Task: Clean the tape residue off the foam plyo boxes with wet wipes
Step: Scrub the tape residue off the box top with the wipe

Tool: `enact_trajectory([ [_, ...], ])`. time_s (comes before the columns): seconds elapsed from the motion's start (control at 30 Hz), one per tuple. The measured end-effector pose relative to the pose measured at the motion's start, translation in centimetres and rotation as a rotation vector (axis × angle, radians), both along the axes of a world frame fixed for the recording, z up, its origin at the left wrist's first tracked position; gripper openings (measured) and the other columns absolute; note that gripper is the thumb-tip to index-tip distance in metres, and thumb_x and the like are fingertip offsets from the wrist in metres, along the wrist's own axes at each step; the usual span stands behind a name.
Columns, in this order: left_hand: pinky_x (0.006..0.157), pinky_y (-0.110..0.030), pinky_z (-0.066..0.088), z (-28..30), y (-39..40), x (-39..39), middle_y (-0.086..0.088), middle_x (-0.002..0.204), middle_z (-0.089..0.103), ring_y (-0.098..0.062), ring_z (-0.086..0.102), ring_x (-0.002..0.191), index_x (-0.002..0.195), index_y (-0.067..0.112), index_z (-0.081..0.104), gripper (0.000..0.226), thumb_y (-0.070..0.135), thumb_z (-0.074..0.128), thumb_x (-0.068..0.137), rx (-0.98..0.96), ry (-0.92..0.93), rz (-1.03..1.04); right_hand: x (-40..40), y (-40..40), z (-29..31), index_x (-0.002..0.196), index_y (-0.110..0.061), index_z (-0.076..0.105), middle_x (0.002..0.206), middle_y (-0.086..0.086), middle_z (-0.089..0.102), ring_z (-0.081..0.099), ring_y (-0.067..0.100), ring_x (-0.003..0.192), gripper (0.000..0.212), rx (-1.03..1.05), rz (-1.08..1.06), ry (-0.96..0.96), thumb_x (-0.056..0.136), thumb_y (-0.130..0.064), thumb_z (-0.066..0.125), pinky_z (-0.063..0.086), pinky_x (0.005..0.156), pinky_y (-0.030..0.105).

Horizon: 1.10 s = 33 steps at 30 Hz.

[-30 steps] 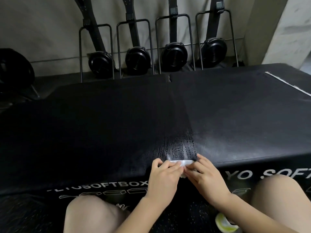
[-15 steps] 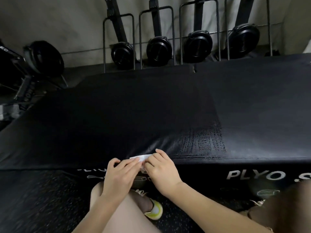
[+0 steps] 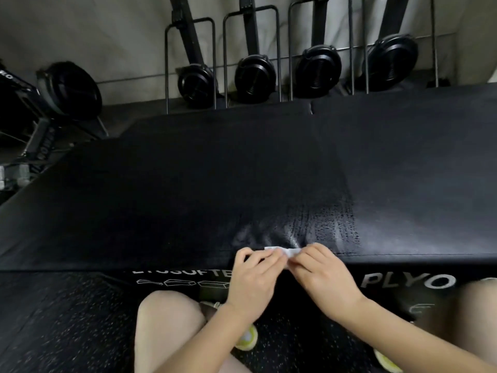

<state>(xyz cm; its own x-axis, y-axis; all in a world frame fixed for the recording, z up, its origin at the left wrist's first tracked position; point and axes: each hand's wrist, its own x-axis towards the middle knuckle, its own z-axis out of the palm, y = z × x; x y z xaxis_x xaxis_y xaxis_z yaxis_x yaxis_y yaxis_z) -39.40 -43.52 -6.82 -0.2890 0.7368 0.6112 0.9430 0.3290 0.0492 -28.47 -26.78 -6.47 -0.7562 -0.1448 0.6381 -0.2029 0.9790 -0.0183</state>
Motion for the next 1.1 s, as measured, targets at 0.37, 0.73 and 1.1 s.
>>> enact_trajectory([
  [0.37, 0.090, -0.034, 0.037, 0.8, 13.8, 8.5, 0.008, 0.121, 0.067, -0.011, 0.056, 0.113, 0.118, 0.017, 0.070, 0.028, 0.016, 0.049, 0.099, -0.040, 0.028, -0.179, 11.0, 11.8, 2.1, 0.100, -0.010, 0.078, 0.101, -0.001, 0.070, 0.067, 0.025, 0.095, 0.015, -0.045, -0.181, -0.120, 0.092, -0.019, 0.069, 0.044, 0.103, 0.031],
  [0.73, 0.097, -0.038, 0.031, 3.5, 16.9, 8.5, 0.013, 0.123, 0.067, -0.006, 0.055, 0.115, 0.119, 0.021, 0.069, 0.048, 0.027, 0.041, 0.082, -0.287, -0.046, -0.092, 9.9, 14.9, 3.6, 0.104, -0.020, 0.074, 0.101, -0.007, 0.069, 0.066, 0.018, 0.091, 0.025, -0.134, -0.239, -0.247, 0.095, -0.031, 0.054, 0.042, 0.096, 0.026],
  [1.1, 0.083, -0.033, 0.033, 6.0, 21.4, 3.5, 0.012, 0.091, 0.070, -0.013, 0.062, 0.089, 0.094, 0.026, 0.069, 0.014, 0.020, 0.068, 0.082, -0.360, -0.172, 0.028, 2.9, 18.7, 4.3, 0.081, -0.024, 0.072, 0.071, -0.007, 0.057, 0.053, 0.020, 0.064, 0.005, -0.230, -0.331, -0.253, 0.083, -0.019, 0.072, 0.052, 0.066, 0.036],
])
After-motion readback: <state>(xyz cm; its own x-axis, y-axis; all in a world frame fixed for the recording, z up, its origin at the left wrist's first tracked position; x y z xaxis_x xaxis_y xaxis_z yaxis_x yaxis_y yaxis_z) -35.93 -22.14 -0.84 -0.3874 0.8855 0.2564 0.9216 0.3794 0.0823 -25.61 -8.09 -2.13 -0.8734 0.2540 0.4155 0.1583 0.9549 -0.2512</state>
